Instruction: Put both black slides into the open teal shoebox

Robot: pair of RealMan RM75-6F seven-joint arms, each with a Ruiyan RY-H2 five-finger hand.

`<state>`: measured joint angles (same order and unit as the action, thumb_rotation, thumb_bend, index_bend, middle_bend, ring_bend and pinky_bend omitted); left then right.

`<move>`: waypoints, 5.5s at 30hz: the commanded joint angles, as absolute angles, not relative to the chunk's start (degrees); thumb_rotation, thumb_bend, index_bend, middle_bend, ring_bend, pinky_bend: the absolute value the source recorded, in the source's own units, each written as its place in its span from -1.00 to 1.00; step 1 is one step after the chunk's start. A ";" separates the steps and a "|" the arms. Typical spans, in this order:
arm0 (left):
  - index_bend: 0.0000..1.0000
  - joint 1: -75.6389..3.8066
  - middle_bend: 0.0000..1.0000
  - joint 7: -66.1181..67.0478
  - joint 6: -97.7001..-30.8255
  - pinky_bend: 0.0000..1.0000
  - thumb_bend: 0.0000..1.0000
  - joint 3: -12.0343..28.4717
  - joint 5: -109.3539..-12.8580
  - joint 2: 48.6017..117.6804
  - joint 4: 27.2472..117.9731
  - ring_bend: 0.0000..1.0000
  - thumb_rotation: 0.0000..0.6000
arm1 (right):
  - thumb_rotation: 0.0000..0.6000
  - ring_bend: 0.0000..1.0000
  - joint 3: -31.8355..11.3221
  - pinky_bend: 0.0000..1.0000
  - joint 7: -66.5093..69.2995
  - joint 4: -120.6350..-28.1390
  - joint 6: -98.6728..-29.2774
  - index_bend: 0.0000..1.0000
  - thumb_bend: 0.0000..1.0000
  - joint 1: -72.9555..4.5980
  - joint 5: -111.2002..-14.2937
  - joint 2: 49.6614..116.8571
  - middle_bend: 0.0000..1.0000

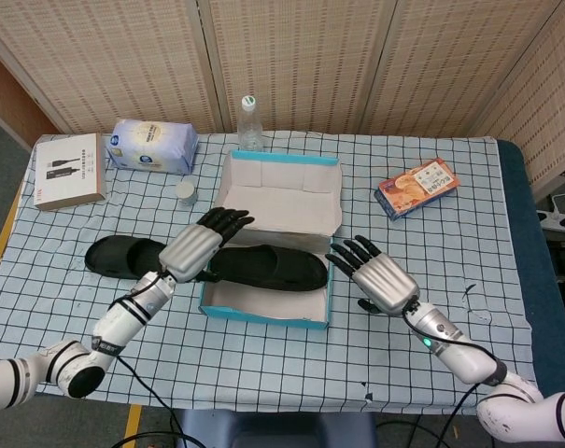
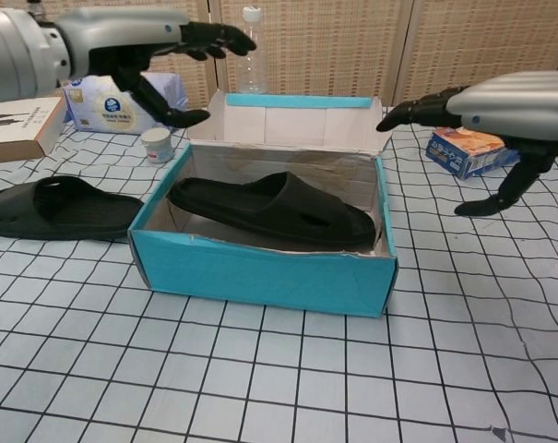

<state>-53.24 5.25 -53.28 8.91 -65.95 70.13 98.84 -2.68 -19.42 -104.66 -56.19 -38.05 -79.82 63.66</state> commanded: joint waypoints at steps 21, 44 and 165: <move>-1.00 -41.02 -1.00 7.18 -44.28 -0.91 -0.36 0.59 -54.25 72.36 78.03 -1.00 1.00 | 1.00 -1.00 9.37 -1.00 -2.51 -103.63 -88.60 -1.00 -0.61 -12.72 -109.68 56.33 -1.00; -1.00 -40.09 -1.00 -1.80 -38.77 -0.86 -0.36 4.02 -60.79 84.23 57.60 -1.00 1.00 | 1.00 -1.00 7.08 -1.00 -5.92 -100.22 -86.96 -1.00 -0.61 -8.59 -104.51 60.30 -1.00; 0.20 -98.61 0.37 -20.28 -9.16 0.51 -0.09 -18.47 -22.95 69.47 90.75 0.34 1.00 | 1.00 -1.00 5.26 -1.00 -0.83 -94.08 -79.17 -1.00 -0.61 -10.88 -102.04 63.19 -1.00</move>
<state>-98.34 -19.68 -9.40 -18.01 -23.30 68.74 91.38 5.28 -0.84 -94.09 -79.17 -10.87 -102.05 63.17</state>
